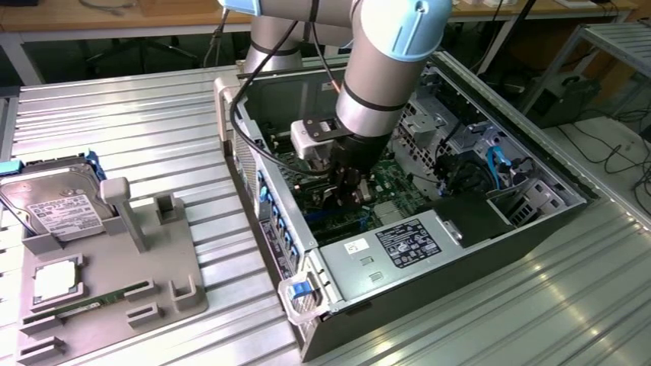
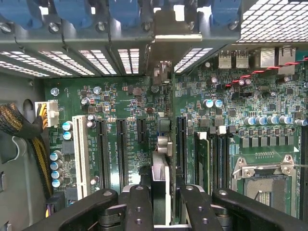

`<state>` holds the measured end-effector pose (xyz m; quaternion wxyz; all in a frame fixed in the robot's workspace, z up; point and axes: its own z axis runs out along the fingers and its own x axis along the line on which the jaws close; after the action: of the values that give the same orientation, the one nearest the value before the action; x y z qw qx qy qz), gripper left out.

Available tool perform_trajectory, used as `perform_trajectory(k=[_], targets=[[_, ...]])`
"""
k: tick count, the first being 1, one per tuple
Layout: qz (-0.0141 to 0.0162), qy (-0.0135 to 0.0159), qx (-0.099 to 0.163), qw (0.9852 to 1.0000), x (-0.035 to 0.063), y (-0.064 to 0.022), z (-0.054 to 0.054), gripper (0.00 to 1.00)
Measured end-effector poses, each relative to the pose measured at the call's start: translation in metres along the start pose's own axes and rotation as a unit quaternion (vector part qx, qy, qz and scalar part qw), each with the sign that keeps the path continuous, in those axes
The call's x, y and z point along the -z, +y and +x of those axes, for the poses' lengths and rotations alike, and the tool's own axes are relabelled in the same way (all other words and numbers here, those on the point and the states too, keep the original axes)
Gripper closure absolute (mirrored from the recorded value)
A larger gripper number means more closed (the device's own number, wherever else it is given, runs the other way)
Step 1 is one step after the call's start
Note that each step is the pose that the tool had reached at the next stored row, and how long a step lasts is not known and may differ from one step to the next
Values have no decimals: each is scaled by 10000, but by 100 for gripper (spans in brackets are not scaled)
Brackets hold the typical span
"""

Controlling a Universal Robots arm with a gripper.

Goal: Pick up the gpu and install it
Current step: 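Insert the gpu into the slot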

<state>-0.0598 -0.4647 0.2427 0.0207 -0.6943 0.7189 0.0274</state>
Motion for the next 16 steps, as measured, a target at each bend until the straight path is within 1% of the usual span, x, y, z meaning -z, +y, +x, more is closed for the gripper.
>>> perform_trajectory(k=[1, 2, 5, 7, 9, 11, 13, 16], targets=[[0, 1, 0, 10000, 0, 2, 0, 73], [1, 7, 0, 10000, 0, 4, 0, 73], [4, 58, 0, 10000, -1, 5, -4, 73], [4, 74, -1, 10000, 0, 5, -5, 73], [5, 102, -1, 9999, 4, 5, -7, 73], [10, 118, -1, 9999, 6, 6, -8, 73], [17, 130, 0, 9999, 16, 6, -10, 73], [18, 128, 0, 9999, 15, 7, -11, 73]])
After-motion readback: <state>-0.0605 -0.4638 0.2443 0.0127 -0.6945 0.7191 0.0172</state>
